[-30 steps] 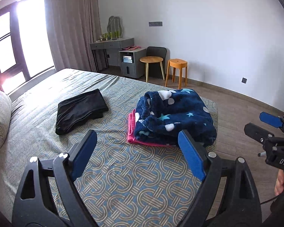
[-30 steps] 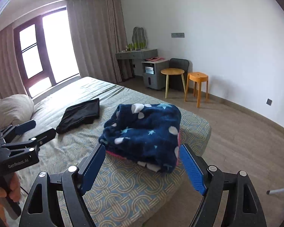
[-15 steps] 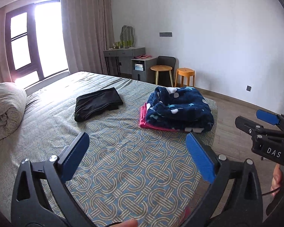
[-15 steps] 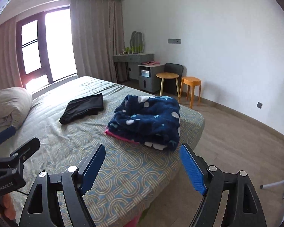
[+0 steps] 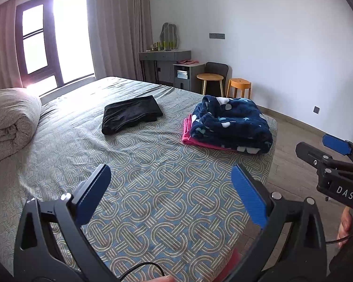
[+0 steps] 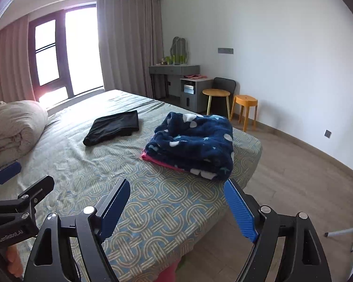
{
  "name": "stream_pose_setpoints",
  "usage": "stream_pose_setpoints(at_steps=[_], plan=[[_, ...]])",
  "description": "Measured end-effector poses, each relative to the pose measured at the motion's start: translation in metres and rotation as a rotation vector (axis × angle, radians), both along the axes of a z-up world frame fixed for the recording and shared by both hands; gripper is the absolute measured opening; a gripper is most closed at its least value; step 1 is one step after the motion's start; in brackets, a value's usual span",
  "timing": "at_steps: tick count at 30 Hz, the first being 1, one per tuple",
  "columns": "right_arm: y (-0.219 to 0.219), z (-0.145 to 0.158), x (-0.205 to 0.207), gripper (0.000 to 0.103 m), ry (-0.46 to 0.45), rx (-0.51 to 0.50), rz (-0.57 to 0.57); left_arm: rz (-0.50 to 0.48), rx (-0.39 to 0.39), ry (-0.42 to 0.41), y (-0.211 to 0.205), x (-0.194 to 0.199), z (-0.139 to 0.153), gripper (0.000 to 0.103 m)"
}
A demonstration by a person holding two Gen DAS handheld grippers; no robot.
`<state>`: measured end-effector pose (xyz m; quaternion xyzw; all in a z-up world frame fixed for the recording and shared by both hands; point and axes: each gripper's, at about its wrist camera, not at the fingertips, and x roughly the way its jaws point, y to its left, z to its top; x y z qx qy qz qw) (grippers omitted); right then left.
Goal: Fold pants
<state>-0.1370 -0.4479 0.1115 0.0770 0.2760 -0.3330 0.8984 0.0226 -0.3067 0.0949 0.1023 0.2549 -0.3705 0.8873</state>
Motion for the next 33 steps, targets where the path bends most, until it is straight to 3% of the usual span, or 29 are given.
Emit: stream_pose_setpoints(at_steps=[33], plan=[[-0.003, -0.009, 0.004, 0.084, 0.013, -0.004, -0.028, -0.027, 0.021, -0.006, -0.008, -0.001, -0.004, 0.102]])
